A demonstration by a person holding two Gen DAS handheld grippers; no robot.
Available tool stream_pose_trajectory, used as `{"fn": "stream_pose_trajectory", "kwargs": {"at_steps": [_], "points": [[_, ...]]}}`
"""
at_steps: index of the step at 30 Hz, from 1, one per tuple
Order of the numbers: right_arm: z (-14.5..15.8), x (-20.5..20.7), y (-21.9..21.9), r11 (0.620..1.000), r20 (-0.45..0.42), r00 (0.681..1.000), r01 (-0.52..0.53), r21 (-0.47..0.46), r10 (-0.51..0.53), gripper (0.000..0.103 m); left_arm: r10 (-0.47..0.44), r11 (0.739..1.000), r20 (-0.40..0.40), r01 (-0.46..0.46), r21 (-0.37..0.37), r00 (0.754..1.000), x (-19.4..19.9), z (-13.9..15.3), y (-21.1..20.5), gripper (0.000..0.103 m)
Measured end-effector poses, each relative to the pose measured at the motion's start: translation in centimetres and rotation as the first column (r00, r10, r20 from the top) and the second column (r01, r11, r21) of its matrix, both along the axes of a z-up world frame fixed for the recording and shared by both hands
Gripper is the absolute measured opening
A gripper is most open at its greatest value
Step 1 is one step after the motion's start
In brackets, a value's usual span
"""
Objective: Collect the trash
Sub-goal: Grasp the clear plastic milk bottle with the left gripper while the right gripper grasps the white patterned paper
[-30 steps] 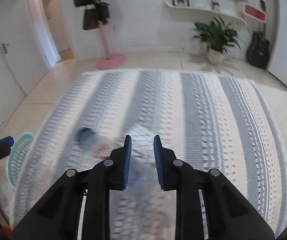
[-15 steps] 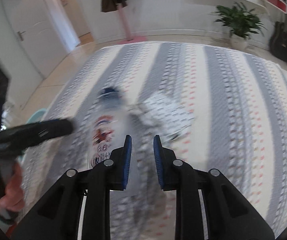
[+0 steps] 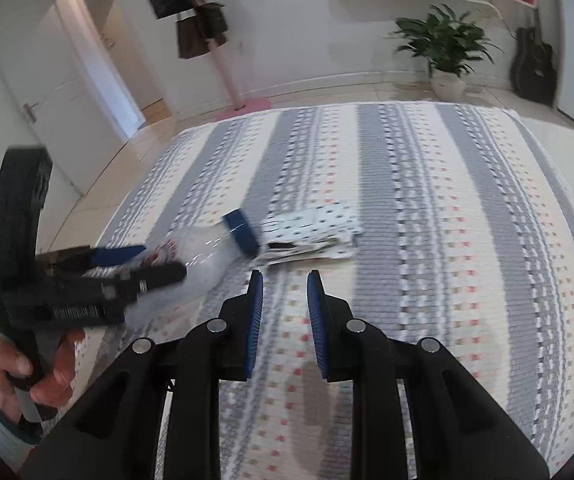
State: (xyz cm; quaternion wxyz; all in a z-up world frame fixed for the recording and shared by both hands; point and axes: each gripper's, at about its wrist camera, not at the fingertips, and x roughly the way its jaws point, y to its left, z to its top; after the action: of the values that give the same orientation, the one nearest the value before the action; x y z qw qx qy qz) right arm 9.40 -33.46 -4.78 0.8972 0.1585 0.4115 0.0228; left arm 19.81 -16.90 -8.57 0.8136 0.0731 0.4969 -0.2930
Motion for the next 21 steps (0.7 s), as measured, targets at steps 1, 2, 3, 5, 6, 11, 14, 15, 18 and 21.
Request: {"fn": "stream_pose_trajectory", "kwargs": {"at_steps": [1, 2, 3, 5, 6, 11, 14, 15, 18, 21], "points": [[-0.1, 0.0, -0.4, 1.000, 0.001, 1.000, 0.016, 0.009, -0.016, 0.034, -0.026, 0.999, 0.016, 0.026, 0.030, 1.000, -0.4, -0.2, -0.7, 0.080], [-0.1, -0.1, -0.8, 0.999, 0.003, 1.000, 0.029, 0.013, -0.029, 0.041, -0.036, 0.998, 0.021, 0.035, 0.045, 0.999, -0.6, -0.3, -1.0, 0.080], [-0.3, -0.2, -1.0, 0.999, 0.006, 0.999, 0.049, 0.017, -0.049, 0.049, -0.043, 0.997, 0.023, 0.041, 0.060, 0.999, -0.7, -0.6, -1.3, 0.080], [-0.7, 0.0, -1.5, 0.997, 0.001, 0.998, 0.060, 0.051, -0.060, 0.049, -0.031, 0.995, 0.023, 0.028, 0.101, 0.999, -0.5, -1.4, -1.9, 0.075], [-0.9, 0.1, -1.5, 0.996, -0.004, 0.998, 0.067, 0.060, -0.067, 0.049, -0.013, 0.992, 0.017, 0.011, 0.123, 1.000, -0.2, -2.0, -2.0, 0.066], [-2.0, 1.6, -1.3, 0.993, -0.040, 0.994, 0.105, 0.059, -0.102, 0.049, 0.057, 0.996, 0.019, -0.058, 0.061, 0.998, 0.7, -2.0, -0.1, 0.054], [-3.1, 3.0, -0.8, 0.991, -0.070, 0.991, 0.122, 0.060, -0.118, 0.051, 0.100, 0.995, 0.016, -0.100, 0.023, 0.995, 1.0, -1.9, 2.0, 0.054], [-3.7, 3.6, -0.7, 0.988, -0.082, 0.988, 0.135, 0.073, -0.129, 0.056, 0.113, 0.993, 0.019, -0.113, 0.017, 0.993, 1.1, -1.9, 2.7, 0.054], [-4.7, 4.7, -0.8, 0.980, -0.087, 0.983, 0.172, 0.098, -0.164, 0.069, 0.137, 0.990, 0.019, -0.137, -0.013, 0.990, 1.1, -1.5, 5.2, 0.054], [-4.8, 5.9, -1.0, 0.971, -0.086, 0.976, 0.210, 0.118, -0.201, 0.070, 0.153, 0.988, 0.018, -0.152, -0.025, 0.988, 1.2, -1.2, 6.8, 0.054]]}}
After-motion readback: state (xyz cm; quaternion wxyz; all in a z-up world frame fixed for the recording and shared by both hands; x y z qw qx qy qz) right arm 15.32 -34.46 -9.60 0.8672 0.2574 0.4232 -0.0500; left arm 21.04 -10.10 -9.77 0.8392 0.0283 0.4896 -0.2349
